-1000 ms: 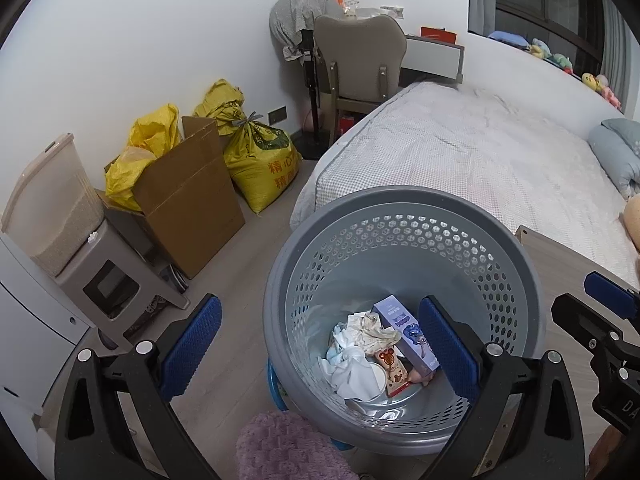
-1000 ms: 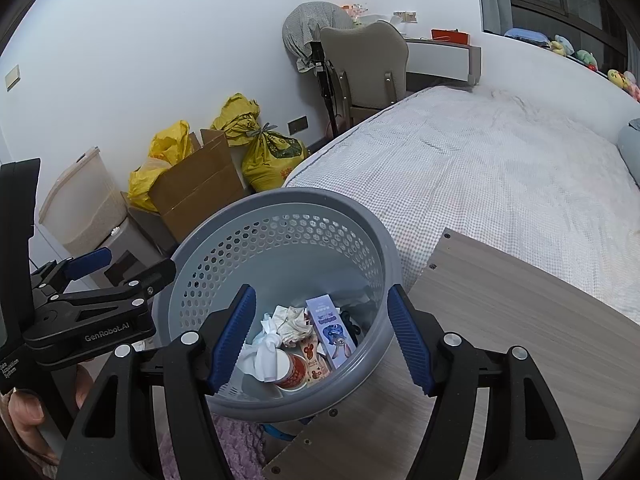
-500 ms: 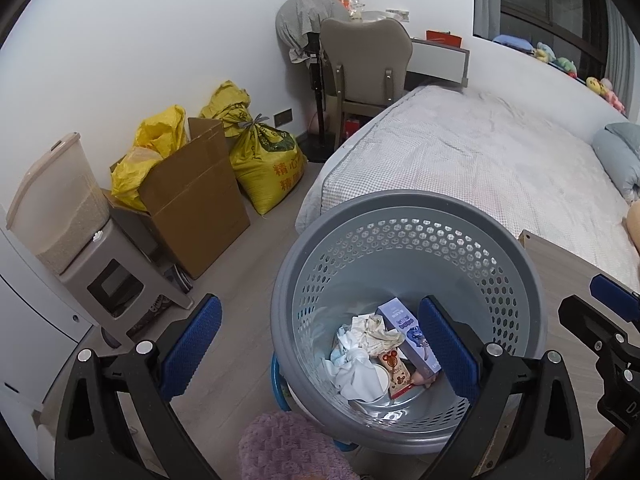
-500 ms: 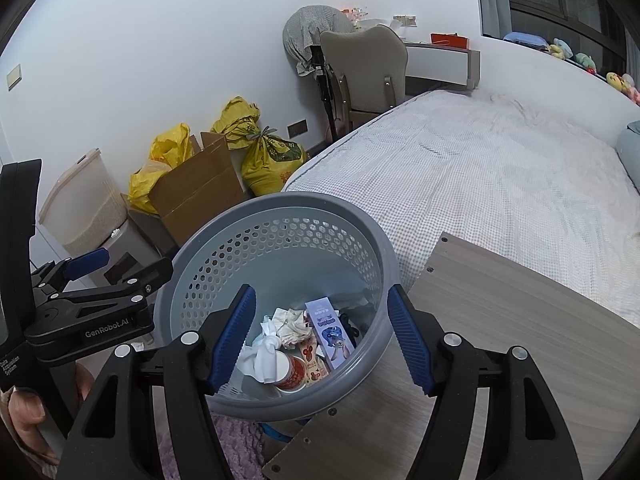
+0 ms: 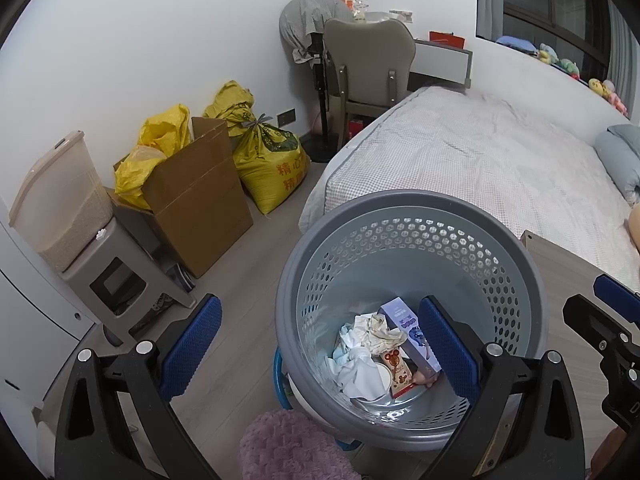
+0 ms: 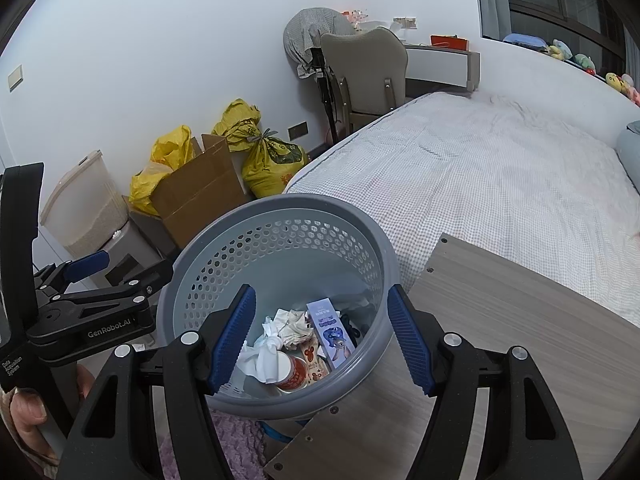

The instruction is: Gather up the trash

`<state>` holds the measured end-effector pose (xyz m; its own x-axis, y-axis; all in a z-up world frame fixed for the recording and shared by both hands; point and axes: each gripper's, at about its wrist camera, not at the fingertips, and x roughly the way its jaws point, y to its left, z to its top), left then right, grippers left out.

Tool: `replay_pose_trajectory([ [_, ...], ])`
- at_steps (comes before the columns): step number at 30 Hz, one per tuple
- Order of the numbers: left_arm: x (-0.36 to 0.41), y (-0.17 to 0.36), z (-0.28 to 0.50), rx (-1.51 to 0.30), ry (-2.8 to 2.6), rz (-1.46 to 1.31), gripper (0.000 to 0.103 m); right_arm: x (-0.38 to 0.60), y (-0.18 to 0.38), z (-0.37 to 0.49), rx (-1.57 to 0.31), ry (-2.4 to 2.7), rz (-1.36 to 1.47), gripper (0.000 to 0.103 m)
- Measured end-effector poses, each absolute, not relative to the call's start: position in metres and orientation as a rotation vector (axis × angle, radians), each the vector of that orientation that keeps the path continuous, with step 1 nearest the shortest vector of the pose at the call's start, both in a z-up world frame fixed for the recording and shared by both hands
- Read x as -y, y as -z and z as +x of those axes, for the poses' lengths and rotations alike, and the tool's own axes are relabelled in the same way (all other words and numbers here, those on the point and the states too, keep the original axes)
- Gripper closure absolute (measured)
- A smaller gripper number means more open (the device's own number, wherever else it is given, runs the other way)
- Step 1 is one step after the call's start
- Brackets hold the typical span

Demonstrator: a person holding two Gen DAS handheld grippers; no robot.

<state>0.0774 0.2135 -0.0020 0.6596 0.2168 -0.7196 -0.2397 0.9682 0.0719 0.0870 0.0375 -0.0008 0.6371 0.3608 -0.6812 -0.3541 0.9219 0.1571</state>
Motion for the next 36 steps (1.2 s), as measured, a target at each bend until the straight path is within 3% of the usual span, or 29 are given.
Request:
replay_pose_trajectory([
  [36,-0.2109,0.0032,0.0748,-0.812,-0.253,-0.025,0.006,-0.0379,-0.0011,0.0855,-0.776,-0.41,0.008,0.037],
])
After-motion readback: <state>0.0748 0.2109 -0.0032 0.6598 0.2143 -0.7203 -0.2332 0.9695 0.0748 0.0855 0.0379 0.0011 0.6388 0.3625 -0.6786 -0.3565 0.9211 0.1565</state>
